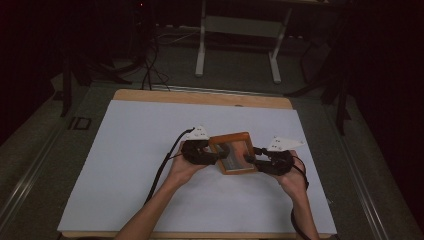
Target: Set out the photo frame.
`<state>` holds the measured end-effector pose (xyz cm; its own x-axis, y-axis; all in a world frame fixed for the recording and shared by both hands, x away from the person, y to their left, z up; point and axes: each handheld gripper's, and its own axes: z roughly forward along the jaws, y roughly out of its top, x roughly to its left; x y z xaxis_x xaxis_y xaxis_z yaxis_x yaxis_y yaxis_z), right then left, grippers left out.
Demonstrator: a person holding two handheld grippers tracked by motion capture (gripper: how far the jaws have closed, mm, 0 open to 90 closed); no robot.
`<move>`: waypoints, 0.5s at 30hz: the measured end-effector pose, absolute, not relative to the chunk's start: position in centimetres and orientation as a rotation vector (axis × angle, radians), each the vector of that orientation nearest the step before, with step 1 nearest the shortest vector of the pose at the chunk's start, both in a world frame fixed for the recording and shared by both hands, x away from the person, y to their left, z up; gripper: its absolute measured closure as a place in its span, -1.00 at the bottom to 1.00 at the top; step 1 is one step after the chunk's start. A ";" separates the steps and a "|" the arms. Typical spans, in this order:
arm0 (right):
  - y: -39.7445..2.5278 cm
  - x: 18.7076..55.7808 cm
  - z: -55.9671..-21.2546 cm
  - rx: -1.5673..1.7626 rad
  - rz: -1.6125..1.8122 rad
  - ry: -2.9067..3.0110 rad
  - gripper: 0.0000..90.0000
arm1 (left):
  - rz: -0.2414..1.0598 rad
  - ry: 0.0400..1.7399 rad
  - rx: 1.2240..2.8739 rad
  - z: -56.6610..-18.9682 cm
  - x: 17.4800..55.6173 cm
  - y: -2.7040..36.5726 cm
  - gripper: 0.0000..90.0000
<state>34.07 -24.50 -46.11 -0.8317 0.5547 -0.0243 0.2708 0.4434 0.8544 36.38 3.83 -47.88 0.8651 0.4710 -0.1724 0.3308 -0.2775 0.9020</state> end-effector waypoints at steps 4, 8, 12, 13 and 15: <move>-24.7 34.4 -46.5 0.743 1.383 2.414 0.33 | 0.115 0.596 1.865 -47.7 36.5 4.1 0.11; -24.3 34.7 -47.2 0.772 1.407 2.456 0.33 | 0.105 0.594 1.853 -47.4 36.6 4.7 0.18; -23.7 34.9 -47.4 0.779 1.421 2.463 0.33 | 0.111 0.597 1.853 -47.1 36.6 5.3 0.18; -23.5 34.9 -47.3 0.779 1.421 2.462 0.32 | 0.111 0.598 1.849 -47.0 36.6 5.5 0.18; -23.2 34.9 -47.2 0.778 1.422 2.461 0.32 | 0.113 0.601 1.841 -46.9 36.6 5.8 0.18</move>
<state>34.92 -23.21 -47.19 -0.8430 0.5302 0.0906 0.3431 0.4003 0.8497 36.56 5.83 -46.87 0.8649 0.4541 -0.2140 0.3459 -0.2300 0.9097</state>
